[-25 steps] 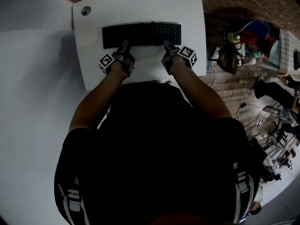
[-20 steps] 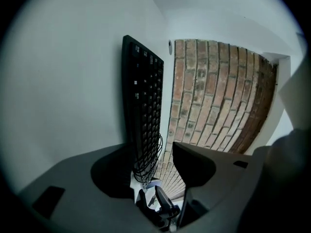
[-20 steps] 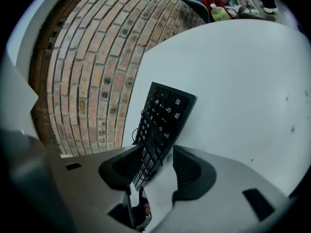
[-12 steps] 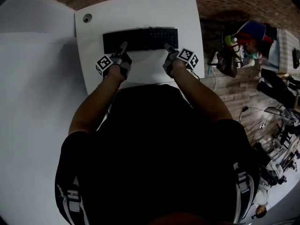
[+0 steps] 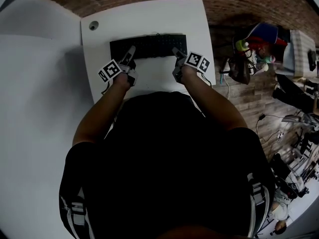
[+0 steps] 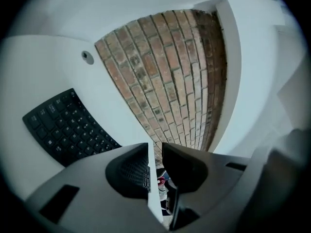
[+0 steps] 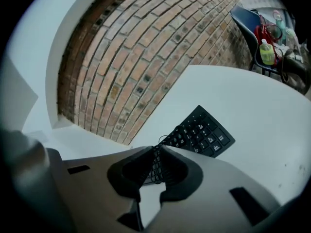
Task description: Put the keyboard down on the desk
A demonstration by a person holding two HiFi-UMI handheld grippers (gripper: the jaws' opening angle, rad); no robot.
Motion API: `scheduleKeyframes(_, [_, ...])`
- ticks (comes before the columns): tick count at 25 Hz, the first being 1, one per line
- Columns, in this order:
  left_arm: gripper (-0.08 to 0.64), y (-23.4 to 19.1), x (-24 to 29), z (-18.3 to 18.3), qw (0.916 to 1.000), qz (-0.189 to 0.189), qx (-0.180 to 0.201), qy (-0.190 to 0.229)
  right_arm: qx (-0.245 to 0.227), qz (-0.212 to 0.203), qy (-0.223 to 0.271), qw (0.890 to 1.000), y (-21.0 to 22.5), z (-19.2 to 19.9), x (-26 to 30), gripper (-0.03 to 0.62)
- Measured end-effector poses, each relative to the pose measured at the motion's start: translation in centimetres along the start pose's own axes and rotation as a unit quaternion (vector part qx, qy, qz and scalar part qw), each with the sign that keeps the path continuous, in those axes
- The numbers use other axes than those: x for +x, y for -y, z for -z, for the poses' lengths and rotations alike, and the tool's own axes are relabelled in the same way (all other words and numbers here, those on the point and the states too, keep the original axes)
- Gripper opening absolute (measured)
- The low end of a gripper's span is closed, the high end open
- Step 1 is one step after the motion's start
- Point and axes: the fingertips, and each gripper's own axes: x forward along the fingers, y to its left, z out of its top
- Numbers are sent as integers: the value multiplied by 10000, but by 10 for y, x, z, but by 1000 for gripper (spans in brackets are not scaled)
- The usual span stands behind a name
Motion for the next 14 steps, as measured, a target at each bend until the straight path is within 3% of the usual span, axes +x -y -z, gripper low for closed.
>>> scheduleKeyframes(7, [92, 34, 7, -12, 9933, 253, 1107, -194, -702, -71, 171, 9974, -23, -19, 1, 58])
scheduleKeyframes(14, [92, 47, -2, -5, 9851, 306, 1667, -290, -1451, -77, 209, 9892, -36, -17, -13, 52])
